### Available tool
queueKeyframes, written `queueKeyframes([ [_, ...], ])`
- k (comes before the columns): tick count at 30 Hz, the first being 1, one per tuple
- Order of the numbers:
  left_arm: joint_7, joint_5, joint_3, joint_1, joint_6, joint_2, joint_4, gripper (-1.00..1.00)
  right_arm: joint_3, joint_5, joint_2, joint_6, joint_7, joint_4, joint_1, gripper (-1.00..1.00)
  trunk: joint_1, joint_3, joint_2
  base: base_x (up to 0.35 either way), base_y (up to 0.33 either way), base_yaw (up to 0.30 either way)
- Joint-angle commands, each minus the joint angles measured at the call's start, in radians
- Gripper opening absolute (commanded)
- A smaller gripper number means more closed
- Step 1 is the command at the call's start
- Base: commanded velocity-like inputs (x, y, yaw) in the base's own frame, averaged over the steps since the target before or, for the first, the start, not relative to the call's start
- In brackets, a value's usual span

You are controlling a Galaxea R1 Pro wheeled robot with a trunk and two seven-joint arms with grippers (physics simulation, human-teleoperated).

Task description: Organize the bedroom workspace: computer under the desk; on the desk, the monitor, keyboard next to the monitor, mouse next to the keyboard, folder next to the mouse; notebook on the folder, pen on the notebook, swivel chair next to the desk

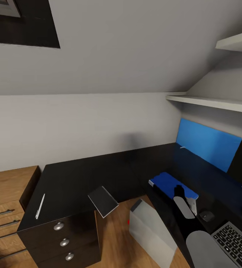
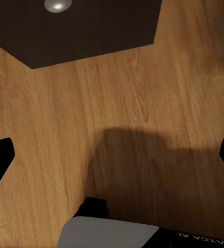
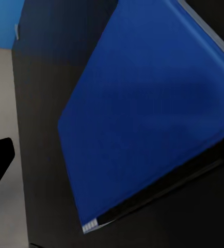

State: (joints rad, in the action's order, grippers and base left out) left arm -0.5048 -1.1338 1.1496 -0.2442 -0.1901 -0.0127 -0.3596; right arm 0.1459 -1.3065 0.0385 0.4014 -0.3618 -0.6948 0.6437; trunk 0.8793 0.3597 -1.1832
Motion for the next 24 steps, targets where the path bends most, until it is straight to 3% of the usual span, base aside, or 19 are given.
queueKeyframes([
  [1,-0.005,-0.011,0.009,-0.001,-0.006,0.0,-0.001,1.0,0.001,-0.01,0.001,0.006,0.001,-0.001,0.001,1.0,0.0,0.001,-0.001,0.0,0.0,0.0],
  [8,-0.005,-0.011,0.009,-0.001,-0.006,0.0,-0.001,1.0,-0.003,-0.012,0.008,0.007,0.014,-0.017,0.0,1.0,0.0,0.001,-0.001,0.0,0.0,0.0],
  [14,-0.005,-0.011,0.009,-0.001,-0.006,0.0,-0.001,1.0,-0.026,-0.013,0.035,0.007,0.055,-0.021,-0.002,1.0,0.0,0.001,-0.001,0.0,0.0,0.0],
  [21,-0.005,-0.011,0.009,-0.001,-0.006,0.0,-0.001,1.0,-0.086,-0.013,0.071,0.008,0.098,-0.021,-0.004,1.0,0.0,0.001,-0.001,0.0,0.0,0.0],
  [22,-0.005,-0.011,0.009,-0.001,-0.006,0.0,-0.001,1.0,-0.127,-0.014,0.075,0.004,0.102,-0.021,-0.005,1.0,0.0,0.001,-0.001,0.0,0.0,0.0],
  [24,-0.005,-0.011,0.009,-0.001,-0.006,0.0,-0.001,1.0,-0.151,-0.015,0.076,-0.001,0.103,-0.021,-0.005,1.0,0.0,0.001,-0.001,0.0,0.0,0.0],
])
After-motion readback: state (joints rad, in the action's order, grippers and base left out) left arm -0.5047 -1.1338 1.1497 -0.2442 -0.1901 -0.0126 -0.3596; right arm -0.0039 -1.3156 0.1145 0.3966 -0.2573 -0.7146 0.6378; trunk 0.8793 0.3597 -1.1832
